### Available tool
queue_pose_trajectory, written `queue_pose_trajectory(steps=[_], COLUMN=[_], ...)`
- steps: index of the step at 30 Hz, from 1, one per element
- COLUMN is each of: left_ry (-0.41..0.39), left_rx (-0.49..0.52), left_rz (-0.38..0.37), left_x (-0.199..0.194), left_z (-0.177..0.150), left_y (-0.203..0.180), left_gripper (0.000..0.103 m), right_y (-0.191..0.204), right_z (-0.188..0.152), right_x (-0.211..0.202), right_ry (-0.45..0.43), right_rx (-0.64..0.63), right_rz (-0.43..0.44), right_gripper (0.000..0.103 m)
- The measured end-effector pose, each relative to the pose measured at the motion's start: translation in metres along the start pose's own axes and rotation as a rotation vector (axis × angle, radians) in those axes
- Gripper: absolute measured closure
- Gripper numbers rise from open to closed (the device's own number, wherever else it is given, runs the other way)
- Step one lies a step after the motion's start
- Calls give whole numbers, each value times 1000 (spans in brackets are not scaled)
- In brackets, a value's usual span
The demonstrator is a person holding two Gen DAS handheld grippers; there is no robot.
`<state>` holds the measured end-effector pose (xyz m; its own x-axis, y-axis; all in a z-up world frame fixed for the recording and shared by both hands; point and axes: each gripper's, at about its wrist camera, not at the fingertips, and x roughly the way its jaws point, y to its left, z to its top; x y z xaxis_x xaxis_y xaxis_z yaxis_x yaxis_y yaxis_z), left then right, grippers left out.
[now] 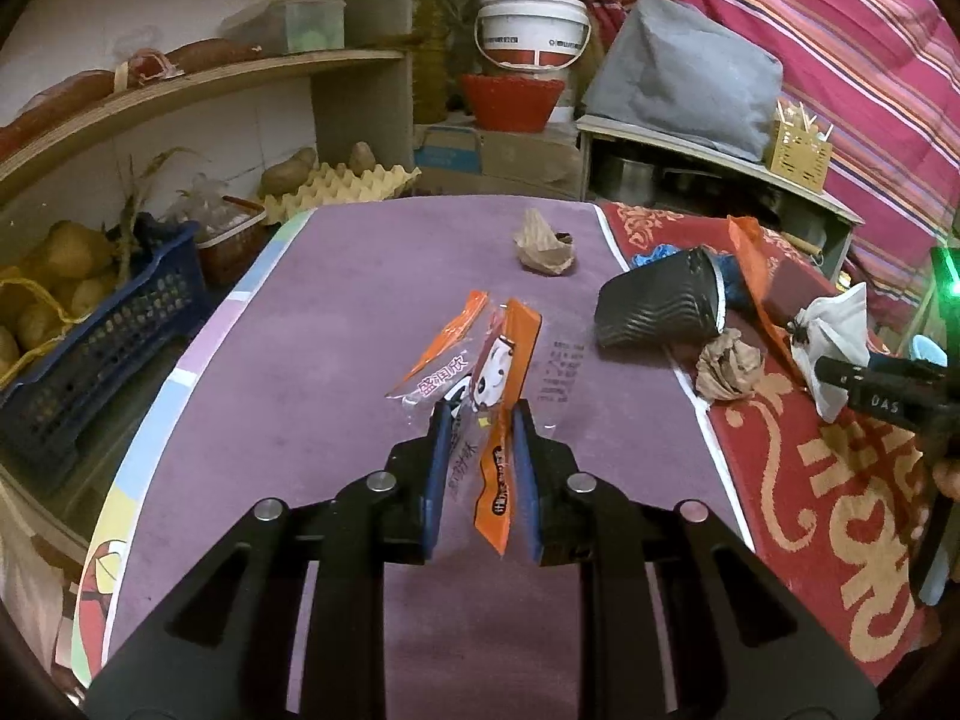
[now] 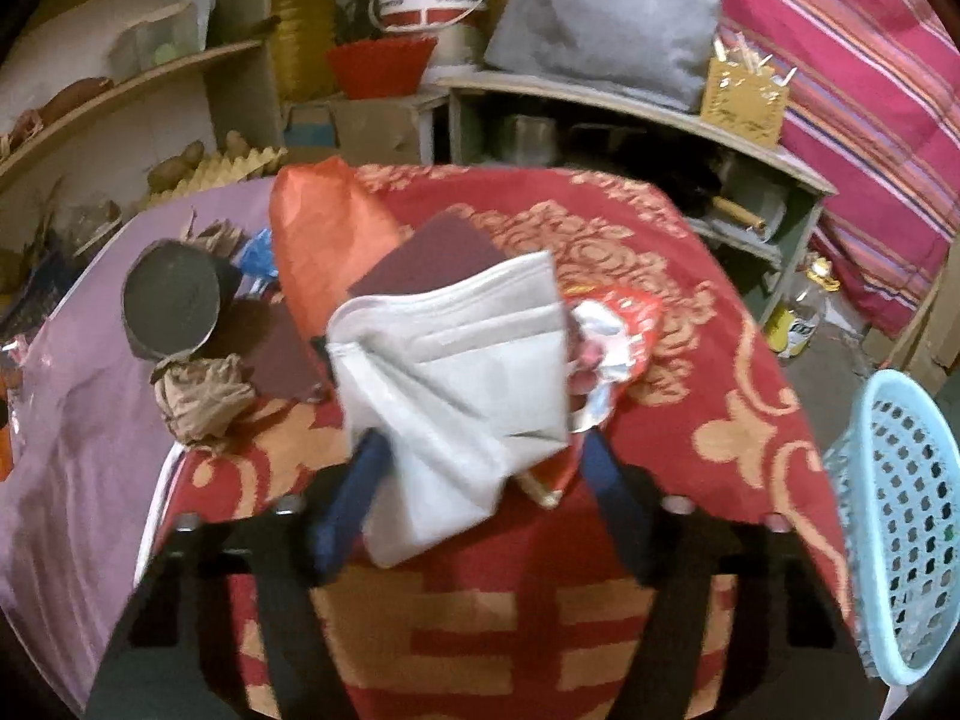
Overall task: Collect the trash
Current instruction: 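Close the left gripper on the orange-striped wrapper while the right gripper grasps the white tissue, then carry the wrapper and tissue over the light-blue basket with both grippers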
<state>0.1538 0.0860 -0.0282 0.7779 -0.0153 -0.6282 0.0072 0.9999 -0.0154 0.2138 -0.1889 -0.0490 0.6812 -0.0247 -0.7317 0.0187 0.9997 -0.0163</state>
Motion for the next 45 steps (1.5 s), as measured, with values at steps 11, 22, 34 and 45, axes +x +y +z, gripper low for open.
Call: queue_pose_trajectory(steps=[11,22,34,45], left_ry=[-12,-55,-82,-93], left_rx=[-2,3,14,6], left_rz=[12,21,25,17], left_x=[-2,-18,-34,-43], left_z=[1,3,2,-1], left_y=[0,-9,-18,-17], left_gripper=[84,84,84,84], right_y=[-1,-25,-64,-66], right_z=[-2,-5,-13,-22], right_x=[-19,-69,-91,-92], right_ry=[-35,-109,-133,-134], right_rx=[-12,21,69,43], right_rz=[64,129,117,118], right_gripper=[83,85,85,85])
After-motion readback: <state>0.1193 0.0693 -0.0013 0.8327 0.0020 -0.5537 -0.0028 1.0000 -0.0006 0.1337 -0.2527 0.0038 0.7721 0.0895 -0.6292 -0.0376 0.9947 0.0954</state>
